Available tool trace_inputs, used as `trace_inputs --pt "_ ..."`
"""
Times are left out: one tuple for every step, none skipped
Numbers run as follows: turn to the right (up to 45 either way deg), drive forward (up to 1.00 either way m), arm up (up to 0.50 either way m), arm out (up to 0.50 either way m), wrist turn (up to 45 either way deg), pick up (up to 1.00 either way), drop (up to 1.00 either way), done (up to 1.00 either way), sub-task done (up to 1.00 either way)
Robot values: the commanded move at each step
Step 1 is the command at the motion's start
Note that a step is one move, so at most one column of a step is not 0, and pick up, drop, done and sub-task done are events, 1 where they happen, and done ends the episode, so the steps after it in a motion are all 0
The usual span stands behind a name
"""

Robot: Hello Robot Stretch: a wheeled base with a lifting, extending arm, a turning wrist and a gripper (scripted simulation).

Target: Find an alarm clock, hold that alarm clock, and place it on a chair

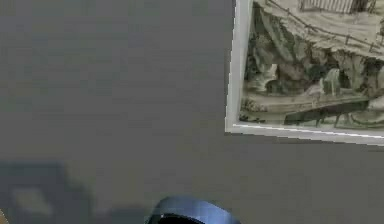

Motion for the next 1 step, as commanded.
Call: trace_inputs --pt "-45.0 0.00 0.00 0.00 0.0 0.00 0.00 0.00 0.00"
